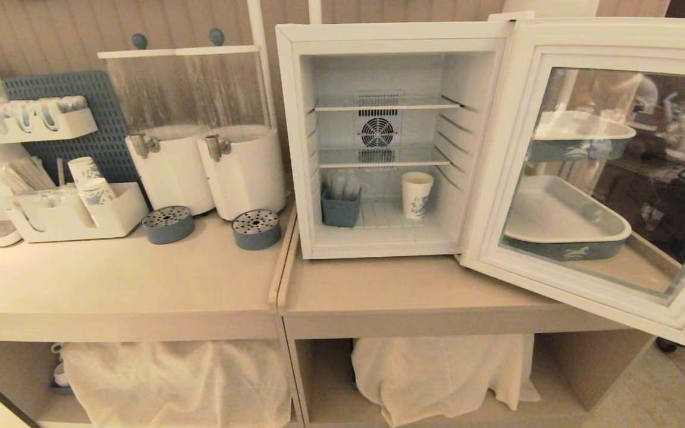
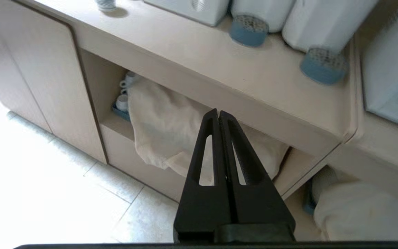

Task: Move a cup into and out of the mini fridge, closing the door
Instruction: Take the paper cup out of the freezer

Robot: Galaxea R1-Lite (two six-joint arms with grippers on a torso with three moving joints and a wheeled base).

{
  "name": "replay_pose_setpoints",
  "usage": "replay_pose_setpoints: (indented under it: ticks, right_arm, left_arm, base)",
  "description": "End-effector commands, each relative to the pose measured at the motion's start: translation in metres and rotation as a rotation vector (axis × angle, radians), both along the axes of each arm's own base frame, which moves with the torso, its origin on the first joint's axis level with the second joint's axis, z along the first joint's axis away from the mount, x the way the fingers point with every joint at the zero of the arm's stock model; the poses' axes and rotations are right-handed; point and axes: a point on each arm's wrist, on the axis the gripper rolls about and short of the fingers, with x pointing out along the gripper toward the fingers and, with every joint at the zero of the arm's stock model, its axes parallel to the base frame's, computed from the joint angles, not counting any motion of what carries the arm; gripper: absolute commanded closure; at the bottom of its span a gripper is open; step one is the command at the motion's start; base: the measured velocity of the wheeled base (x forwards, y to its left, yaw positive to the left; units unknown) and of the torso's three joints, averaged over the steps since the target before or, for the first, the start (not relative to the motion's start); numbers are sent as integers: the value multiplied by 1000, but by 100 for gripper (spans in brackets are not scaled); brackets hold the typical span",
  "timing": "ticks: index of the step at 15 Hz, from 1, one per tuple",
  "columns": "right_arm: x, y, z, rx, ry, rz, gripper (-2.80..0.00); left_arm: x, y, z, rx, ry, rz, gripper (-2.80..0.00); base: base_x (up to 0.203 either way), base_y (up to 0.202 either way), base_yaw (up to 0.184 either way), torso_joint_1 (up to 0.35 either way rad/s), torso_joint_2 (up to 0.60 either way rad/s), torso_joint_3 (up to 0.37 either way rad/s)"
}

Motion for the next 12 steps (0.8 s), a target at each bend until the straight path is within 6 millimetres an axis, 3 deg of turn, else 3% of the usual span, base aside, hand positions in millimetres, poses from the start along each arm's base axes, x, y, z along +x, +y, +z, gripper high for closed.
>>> replay_pose_setpoints:
  ticks: [1,3,5,7,10,12]
  right_arm:
    - [0,0,0,0,3,1,0]
    - [0,0,0,0,3,0,0]
    - [0,0,0,0,3,0,0]
    - [0,0,0,0,3,0,0]
    - [0,0,0,0,3,0,0]
    - [0,0,0,0,3,0,0]
  left_arm:
    - [-19,-6,1,-21,0,19,0]
    - [-39,-10,-16,-25,22,-62,0]
    - [-54,-11,-45,9,-21,-153,0]
    - [-31,-11,-64,13,-29,-177,0]
    - [30,-11,-110,146,-96,-205,0]
    - [46,-12,-132,202,-155,-231,0]
  base:
    - [0,0,0,0,0,0]
    - [0,0,0,0,0,0]
    - [0,0,0,0,0,0]
    - [0,0,0,0,0,0]
    - [0,0,0,0,0,0]
    - [0,0,0,0,0,0]
